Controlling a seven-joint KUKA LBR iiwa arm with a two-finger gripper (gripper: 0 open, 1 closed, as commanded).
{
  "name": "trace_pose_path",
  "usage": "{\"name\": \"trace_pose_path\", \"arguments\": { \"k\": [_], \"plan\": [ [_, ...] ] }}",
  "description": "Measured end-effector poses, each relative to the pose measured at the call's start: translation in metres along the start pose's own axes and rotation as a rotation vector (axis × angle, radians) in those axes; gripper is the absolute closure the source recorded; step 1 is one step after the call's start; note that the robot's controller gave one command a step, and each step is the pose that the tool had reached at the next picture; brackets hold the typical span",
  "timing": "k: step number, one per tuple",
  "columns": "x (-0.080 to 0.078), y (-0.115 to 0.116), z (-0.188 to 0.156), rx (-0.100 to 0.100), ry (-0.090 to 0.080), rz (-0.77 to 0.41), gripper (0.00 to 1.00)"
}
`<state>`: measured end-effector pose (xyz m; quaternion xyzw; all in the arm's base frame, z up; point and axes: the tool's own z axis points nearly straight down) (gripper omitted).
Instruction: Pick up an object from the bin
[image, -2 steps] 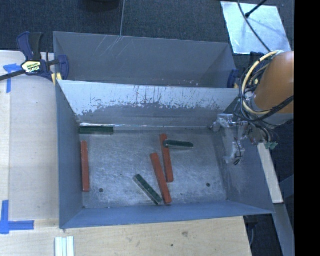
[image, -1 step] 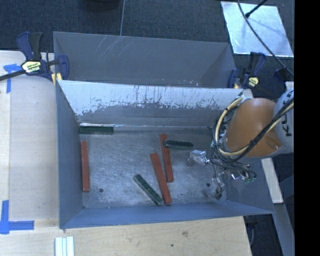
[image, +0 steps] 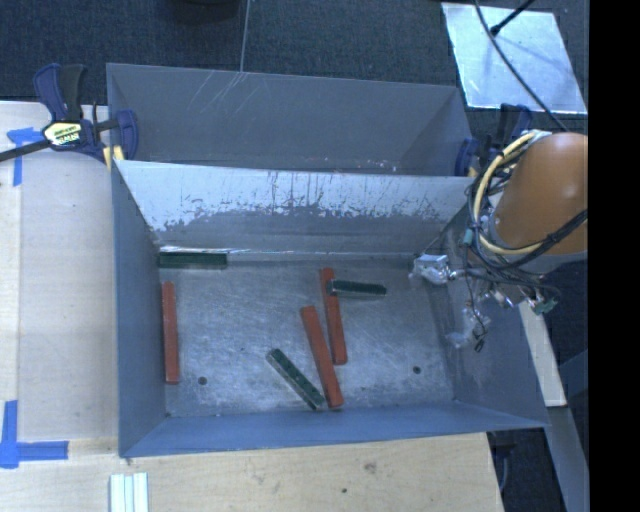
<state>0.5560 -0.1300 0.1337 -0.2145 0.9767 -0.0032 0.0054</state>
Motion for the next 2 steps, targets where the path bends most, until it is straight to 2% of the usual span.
{"name": "trace_pose_path", "arguments": {
  "k": [1,2],
  "plan": [
    [-0.011,0.032,-0.015,-0.005,0.005,0.217,0.00],
    [-0.087,0.091,0.018,-0.010,0.003,0.154,0.00]
  ]
}}
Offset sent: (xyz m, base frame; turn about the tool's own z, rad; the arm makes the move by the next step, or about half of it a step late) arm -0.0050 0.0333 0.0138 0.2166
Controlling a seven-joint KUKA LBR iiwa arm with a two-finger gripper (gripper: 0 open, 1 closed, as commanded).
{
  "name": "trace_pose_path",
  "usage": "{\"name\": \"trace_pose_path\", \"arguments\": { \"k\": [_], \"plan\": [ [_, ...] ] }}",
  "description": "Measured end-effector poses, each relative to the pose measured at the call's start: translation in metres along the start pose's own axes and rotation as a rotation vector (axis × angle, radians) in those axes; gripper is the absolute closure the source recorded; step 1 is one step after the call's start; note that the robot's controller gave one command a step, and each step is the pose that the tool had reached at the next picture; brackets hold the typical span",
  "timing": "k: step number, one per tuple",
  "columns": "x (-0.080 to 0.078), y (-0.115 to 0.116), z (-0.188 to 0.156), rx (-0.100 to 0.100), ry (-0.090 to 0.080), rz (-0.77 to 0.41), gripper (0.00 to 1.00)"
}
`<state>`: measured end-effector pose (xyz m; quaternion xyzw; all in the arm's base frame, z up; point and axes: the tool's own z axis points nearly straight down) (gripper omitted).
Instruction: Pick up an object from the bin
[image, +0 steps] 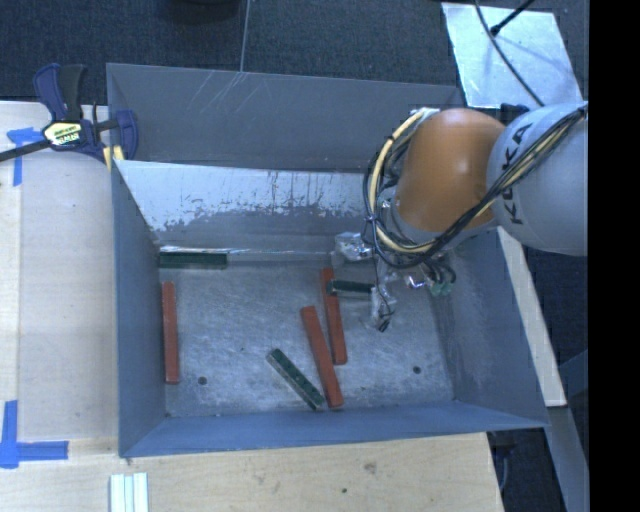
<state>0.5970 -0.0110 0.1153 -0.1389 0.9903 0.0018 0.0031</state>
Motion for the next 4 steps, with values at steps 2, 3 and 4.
{"name": "trace_pose_path", "arguments": {
  "k": [2,3,4],
  "plan": [
    [0.012,0.069,-0.044,0.005,-0.007,0.054,0.00],
    [0.021,0.087,0.046,0.002,0.007,-0.200,0.00],
    [0.016,0.087,0.041,0.004,-0.012,-0.200,1.00]
  ]
}}
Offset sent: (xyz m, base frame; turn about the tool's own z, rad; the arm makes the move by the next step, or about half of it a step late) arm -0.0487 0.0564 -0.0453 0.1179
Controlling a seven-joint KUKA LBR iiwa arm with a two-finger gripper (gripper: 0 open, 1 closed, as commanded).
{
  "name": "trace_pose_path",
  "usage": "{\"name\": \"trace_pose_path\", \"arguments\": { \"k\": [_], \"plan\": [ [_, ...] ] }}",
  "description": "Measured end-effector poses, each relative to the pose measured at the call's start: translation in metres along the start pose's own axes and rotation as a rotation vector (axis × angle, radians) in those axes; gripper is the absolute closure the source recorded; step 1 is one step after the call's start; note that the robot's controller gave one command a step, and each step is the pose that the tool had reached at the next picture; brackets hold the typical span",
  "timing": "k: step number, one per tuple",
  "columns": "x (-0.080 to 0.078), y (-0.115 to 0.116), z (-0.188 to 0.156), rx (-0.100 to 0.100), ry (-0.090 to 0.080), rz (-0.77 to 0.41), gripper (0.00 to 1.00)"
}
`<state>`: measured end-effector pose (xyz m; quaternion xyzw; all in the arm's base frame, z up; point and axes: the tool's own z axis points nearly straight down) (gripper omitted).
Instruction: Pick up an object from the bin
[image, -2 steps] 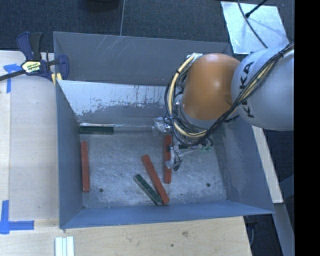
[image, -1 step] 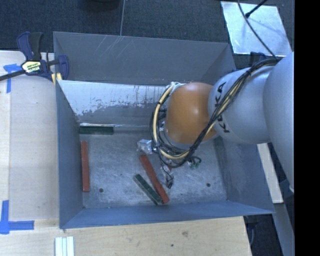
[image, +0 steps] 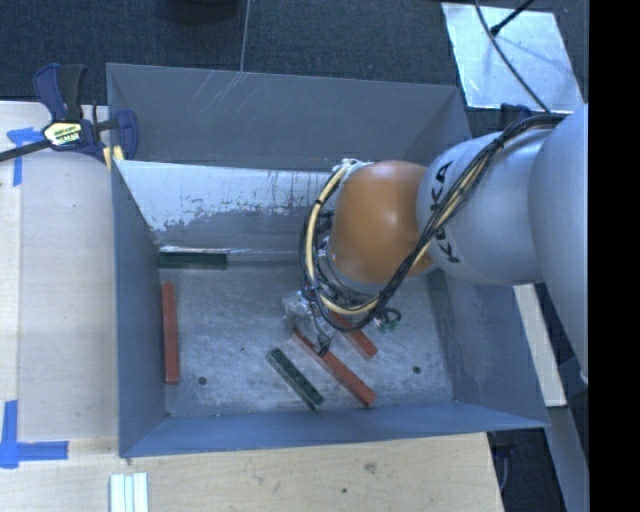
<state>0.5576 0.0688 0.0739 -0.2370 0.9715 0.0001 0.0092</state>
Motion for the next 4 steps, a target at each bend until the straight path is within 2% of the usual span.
{"name": "trace_pose_path", "arguments": {
  "k": [1,2,3,4],
  "plan": [
    [0.003,0.001,0.003,-0.002,0.009,0.000,0.00],
    [0.046,0.006,0.003,-0.008,0.015,-0.510,0.00],
    [0.042,0.007,0.000,-0.007,0.008,-0.510,1.00],
    [-0.018,-0.034,-0.022,-0.003,0.007,-0.482,1.00]
  ]
}}
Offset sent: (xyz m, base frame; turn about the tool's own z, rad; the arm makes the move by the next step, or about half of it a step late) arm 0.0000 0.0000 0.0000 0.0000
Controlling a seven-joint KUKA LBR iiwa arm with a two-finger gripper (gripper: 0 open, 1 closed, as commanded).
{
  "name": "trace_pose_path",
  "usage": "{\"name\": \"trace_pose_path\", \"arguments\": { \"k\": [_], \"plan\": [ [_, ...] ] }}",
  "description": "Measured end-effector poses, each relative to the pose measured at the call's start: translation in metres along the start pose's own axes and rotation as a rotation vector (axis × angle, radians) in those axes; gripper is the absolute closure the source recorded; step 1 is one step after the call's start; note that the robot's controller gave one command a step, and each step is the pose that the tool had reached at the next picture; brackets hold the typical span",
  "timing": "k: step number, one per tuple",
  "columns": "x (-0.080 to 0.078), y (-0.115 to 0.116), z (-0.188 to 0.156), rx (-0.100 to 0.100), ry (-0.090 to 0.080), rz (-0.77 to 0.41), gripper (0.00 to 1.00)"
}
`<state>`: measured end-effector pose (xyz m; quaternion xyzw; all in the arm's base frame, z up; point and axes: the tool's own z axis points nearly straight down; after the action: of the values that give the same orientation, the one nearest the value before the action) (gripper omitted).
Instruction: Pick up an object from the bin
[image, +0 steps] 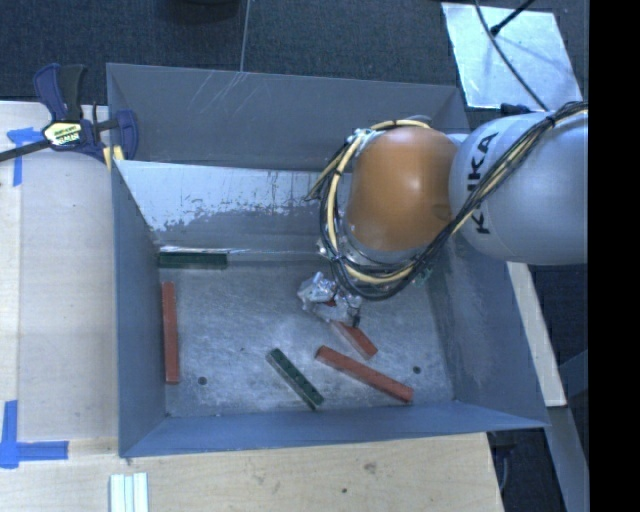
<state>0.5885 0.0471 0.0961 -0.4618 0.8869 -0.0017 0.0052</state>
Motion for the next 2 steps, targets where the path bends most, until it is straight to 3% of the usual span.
{"name": "trace_pose_path", "arguments": {
  "k": [1,2],
  "plan": [
    [0.001,0.003,0.002,-0.007,0.005,0.000,0.00],
    [0.075,-0.051,0.013,-0.004,0.008,0.062,0.00]
  ]
}}
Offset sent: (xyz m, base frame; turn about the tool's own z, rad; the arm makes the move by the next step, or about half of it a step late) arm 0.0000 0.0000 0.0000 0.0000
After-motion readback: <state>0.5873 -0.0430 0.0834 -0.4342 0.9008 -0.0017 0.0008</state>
